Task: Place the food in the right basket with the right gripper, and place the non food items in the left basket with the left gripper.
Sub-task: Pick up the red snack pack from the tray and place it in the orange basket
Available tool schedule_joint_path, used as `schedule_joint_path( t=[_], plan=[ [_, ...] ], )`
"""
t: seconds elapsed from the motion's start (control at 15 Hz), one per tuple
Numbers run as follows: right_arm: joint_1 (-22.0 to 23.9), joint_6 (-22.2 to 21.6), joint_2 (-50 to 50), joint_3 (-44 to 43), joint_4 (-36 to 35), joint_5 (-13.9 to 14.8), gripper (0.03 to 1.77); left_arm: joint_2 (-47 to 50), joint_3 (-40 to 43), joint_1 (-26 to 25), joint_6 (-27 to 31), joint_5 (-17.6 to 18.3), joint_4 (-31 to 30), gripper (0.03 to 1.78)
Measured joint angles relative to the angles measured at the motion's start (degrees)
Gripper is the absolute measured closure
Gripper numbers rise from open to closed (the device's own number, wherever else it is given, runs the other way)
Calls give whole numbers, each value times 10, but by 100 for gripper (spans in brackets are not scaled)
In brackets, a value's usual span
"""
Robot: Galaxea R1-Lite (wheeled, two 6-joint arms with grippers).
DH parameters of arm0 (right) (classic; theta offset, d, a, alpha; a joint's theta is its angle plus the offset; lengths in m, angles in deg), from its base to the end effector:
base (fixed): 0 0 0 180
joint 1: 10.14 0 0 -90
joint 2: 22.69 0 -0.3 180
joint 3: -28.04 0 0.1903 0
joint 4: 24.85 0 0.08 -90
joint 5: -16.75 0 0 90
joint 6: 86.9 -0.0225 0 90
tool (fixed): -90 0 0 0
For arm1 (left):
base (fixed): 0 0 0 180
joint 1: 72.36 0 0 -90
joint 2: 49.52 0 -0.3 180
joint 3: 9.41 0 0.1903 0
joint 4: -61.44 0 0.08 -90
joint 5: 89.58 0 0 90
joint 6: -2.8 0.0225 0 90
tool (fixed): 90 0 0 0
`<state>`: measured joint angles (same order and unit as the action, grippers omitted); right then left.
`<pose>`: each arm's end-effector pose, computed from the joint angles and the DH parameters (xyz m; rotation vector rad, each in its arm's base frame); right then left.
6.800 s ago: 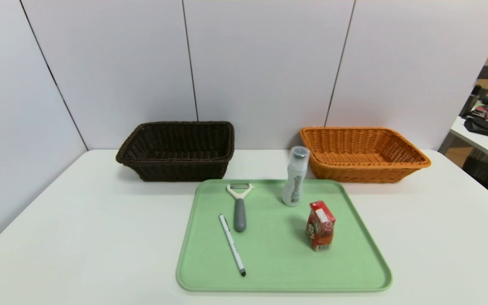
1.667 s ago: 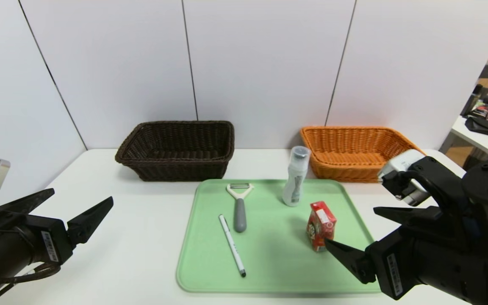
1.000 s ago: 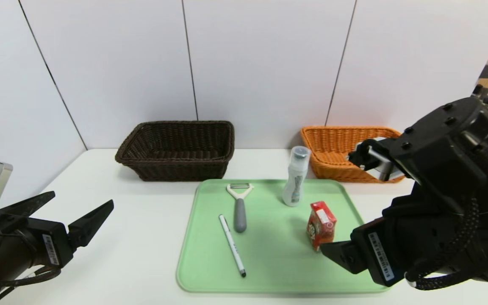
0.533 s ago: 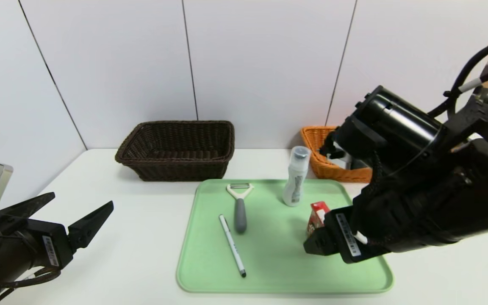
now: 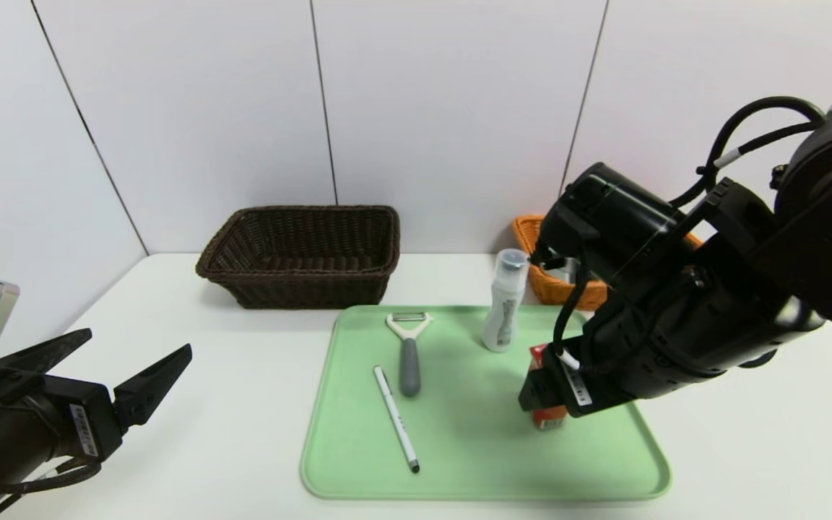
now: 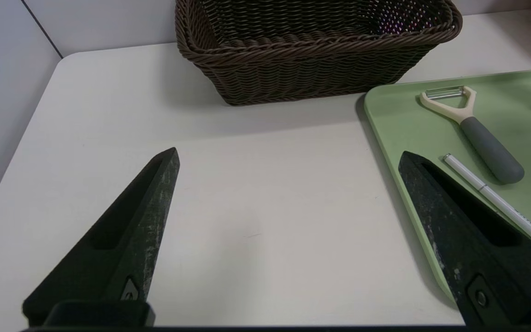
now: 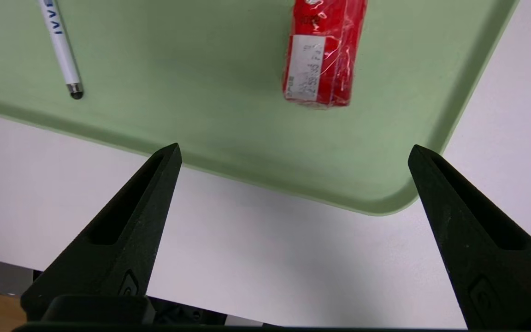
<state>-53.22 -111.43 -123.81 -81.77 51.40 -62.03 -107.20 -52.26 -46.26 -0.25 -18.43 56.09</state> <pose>0.2111 0.1914 0.2288 -0.1655 1.1265 0.2495 0.1141 -0.0478 0.1881 0.0102 0.1563 -0.1221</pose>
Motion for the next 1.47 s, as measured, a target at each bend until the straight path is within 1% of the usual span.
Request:
schedule_joint_path(
  t=[0.2, 0.53, 0.87, 1.13, 1.2, 1.33, 1.47],
  plan=[
    [17, 10, -18, 1, -14, -2, 10, -1, -1, 0, 0, 0, 1, 12],
    [21, 13, -50, 5, -53, -2, 10, -1, -2, 0, 8, 1, -2, 12],
    [23, 20, -78, 5, -74, 0, 10, 0, -1, 0, 8, 1, -2, 12],
    [26, 24, -87, 5, -75, 3, 10, 0, 0, 0, 8, 0, -1, 12],
    [29, 24, -88, 5, -74, 3, 21, 0, 0, 0, 8, 1, -1, 12],
    [32, 26, -89, 8, -74, 4, 54, 0, 0, 0, 8, 1, 0, 12],
    [34, 26, -87, 14, -74, 5, 81, 0, 0, 0, 7, 1, 0, 12]
  ],
)
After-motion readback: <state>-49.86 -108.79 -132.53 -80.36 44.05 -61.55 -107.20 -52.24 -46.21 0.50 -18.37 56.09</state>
